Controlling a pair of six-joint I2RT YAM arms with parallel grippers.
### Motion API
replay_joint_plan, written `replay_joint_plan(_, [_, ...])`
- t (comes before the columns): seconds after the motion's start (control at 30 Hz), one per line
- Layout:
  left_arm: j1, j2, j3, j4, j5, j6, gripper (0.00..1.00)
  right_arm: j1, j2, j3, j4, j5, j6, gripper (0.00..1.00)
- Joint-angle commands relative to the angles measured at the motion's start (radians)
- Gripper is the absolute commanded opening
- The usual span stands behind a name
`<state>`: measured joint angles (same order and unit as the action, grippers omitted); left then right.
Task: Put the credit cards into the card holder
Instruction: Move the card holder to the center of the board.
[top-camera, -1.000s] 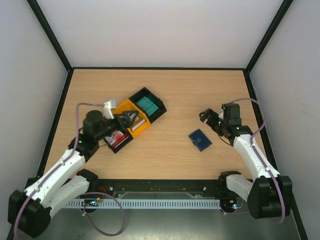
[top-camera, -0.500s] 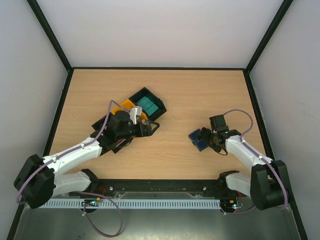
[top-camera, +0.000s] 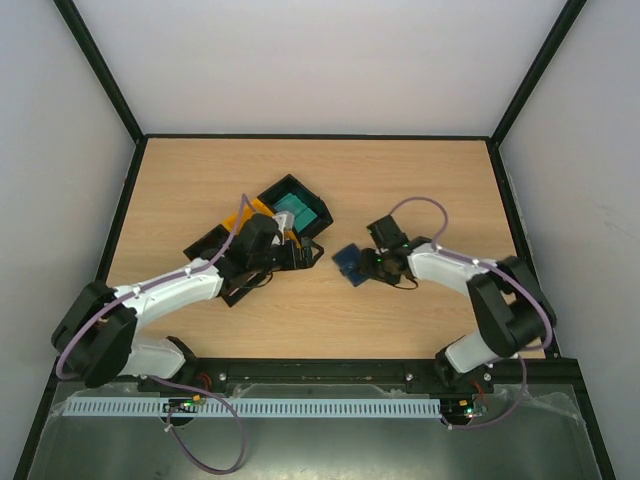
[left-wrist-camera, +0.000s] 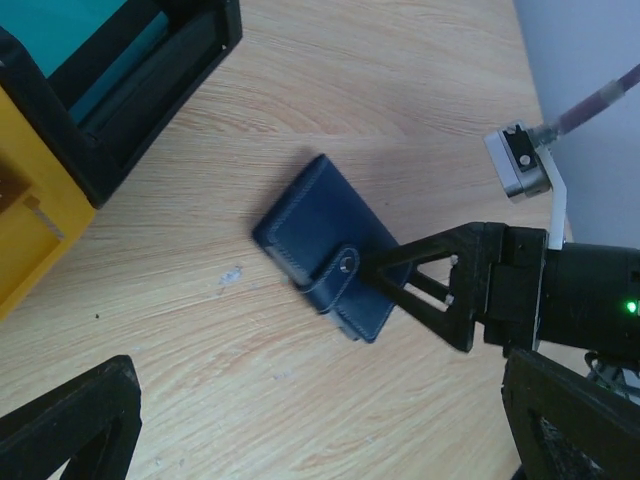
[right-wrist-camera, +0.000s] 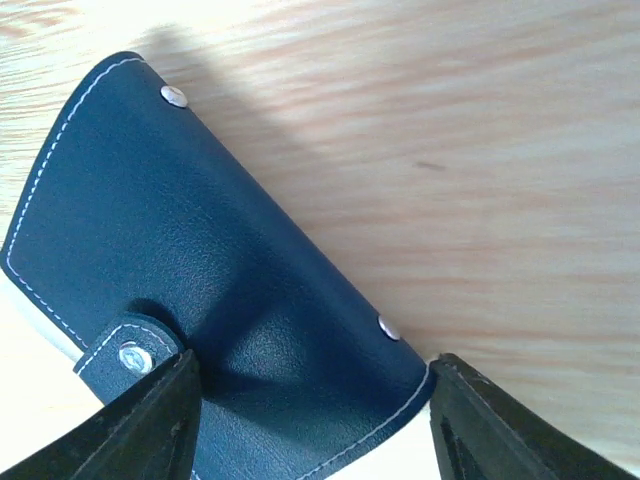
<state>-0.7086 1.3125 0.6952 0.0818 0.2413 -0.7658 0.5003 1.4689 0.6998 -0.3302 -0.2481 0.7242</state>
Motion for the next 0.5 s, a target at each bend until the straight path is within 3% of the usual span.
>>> replay_joint_plan(0.0, [-0.003, 0.053, 0.064, -0.094, -0.043, 0.021, 0.98, 0.106, 0.114, 0.085, 0.021, 0.020, -0.010, 0.59])
replay_joint_plan(0.13, [-0.003, 0.089, 0.065, -0.100, -0.053, 0.002, 0.96, 0.153, 0.133, 0.100, 0.056, -0.008, 0.019, 0.58])
replay_joint_plan(0.3, [-0.003, 0.176, 0.106, -0.113, -0.055, -0.020, 0.75, 0.159, 0.099, 0.068, 0.090, -0.044, 0.031, 0.58])
replay_joint_plan(0.47, [-0.004, 0.283, 0.162, -0.158, -0.083, -0.055, 0.64, 0.150, 0.086, 0.115, 0.067, 0.117, -0.079, 0.73])
